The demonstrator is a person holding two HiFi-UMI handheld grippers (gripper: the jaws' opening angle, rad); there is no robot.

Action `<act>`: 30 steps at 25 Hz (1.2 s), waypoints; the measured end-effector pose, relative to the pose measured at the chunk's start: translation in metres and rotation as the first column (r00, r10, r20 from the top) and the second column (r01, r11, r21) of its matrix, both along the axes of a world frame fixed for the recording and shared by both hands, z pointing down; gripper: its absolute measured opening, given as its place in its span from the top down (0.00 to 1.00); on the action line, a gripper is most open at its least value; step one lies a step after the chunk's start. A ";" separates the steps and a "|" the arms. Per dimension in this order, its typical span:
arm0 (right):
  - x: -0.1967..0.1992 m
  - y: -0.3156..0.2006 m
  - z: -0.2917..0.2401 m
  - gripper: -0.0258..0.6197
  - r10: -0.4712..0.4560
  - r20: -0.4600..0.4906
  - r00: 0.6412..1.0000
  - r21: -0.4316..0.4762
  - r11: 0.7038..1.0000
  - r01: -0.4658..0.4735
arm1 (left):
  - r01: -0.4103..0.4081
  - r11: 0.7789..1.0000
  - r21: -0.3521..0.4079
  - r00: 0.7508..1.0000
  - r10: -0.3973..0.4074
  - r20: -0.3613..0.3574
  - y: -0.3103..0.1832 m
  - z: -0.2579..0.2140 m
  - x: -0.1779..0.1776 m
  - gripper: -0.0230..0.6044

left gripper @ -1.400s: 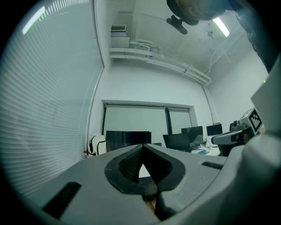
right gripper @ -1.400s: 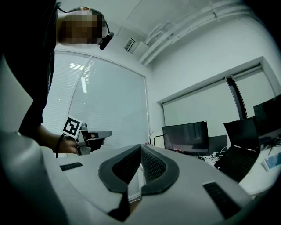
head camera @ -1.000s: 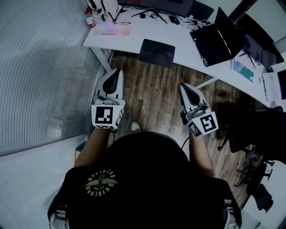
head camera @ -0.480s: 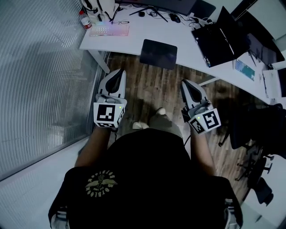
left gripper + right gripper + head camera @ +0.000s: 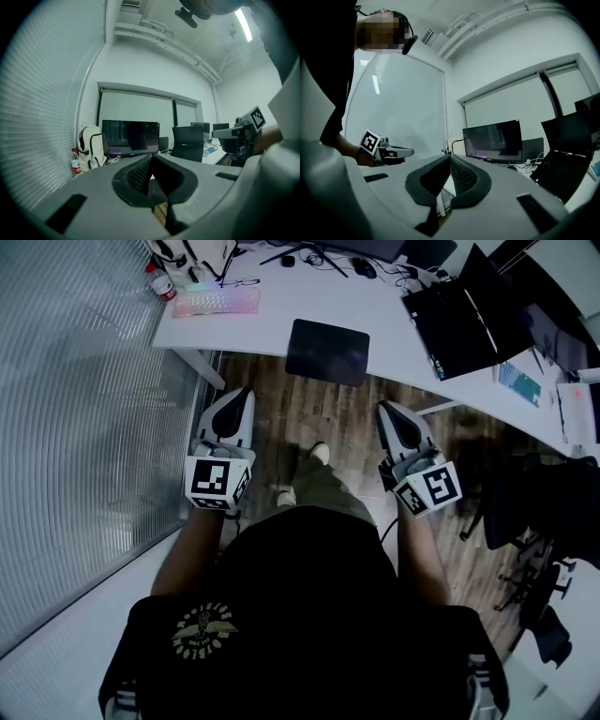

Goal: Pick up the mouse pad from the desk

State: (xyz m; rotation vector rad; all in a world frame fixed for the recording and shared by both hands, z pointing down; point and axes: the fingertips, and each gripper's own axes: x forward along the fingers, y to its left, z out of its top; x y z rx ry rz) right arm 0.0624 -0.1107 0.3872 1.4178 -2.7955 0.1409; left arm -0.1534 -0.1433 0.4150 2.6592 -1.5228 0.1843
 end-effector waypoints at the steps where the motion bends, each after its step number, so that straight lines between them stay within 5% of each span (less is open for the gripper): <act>1: 0.004 -0.006 0.002 0.96 0.004 0.001 1.000 -0.003 1.000 -0.004 | -0.003 1.000 -0.003 1.000 0.003 0.002 -0.006 0.002 0.002 0.95; 18: 0.055 -0.092 0.060 0.96 0.015 -0.010 1.000 -0.110 0.994 -0.016 | 0.008 0.990 -0.141 1.000 -0.004 0.029 -0.087 0.067 0.037 0.95; 30: 0.076 -0.139 0.144 0.96 0.006 -0.016 1.000 -0.246 0.969 -0.010 | 0.006 0.964 -0.266 0.999 0.009 0.053 -0.137 0.149 0.064 0.95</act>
